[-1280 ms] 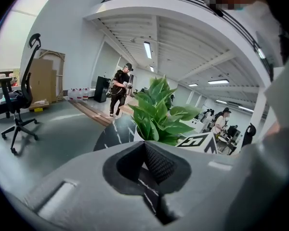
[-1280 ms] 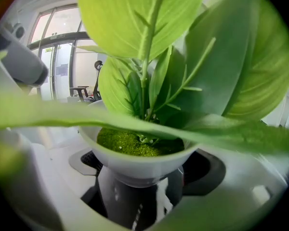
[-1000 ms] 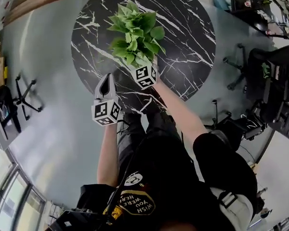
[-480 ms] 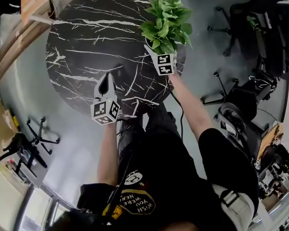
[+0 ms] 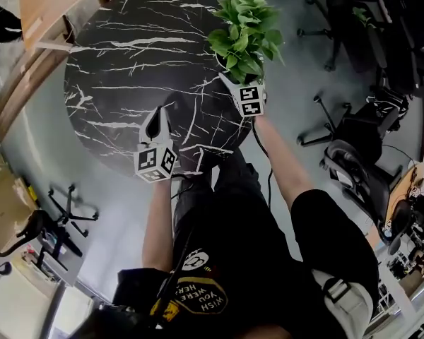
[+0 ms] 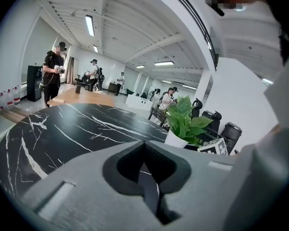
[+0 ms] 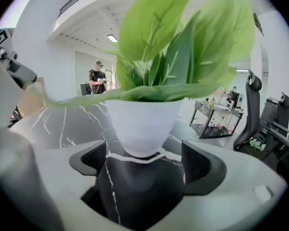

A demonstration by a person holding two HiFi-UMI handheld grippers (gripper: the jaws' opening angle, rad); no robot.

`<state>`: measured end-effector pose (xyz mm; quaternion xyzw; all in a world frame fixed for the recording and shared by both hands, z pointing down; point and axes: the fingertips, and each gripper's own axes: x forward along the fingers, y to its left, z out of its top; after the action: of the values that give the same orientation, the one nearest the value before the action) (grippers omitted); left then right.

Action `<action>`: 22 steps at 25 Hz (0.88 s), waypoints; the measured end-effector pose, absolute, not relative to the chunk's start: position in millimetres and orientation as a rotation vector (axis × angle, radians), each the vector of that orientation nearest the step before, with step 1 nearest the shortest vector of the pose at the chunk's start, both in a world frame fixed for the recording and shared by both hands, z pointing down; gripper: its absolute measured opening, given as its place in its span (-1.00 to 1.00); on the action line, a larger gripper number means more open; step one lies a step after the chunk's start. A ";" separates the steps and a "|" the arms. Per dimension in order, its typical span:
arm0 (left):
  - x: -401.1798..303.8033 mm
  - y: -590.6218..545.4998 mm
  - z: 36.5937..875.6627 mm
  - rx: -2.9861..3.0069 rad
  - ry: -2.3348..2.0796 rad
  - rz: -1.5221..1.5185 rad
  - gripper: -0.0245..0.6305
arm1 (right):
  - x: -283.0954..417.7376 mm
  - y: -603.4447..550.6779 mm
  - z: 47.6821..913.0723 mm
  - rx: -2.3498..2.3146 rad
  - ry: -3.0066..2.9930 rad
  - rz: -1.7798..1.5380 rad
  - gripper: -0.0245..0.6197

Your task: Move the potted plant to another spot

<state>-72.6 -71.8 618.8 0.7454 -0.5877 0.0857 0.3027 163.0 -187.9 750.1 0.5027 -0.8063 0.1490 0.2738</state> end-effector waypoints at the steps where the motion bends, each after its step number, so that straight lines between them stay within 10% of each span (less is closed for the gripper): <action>1: -72.7 -70.3 617.7 1.976 -1.557 0.228 -0.92 | 165.7 -175.4 750.8 1.354 -2.149 0.424 0.60; 9: -16.7 -63.5 563.1 2.196 -1.467 0.329 -0.92 | 162.0 -68.0 666.7 1.434 -2.243 0.807 -0.90; 22: 47.5 -0.1 464.6 2.408 -1.181 0.341 -0.92 | 123.7 -4.4 473.5 1.724 -2.287 0.605 -0.91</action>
<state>47.5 -0.1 464.6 0.8694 -0.4265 0.1232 0.2170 123.7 -4.4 473.5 0.5854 -0.7769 0.2055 0.1070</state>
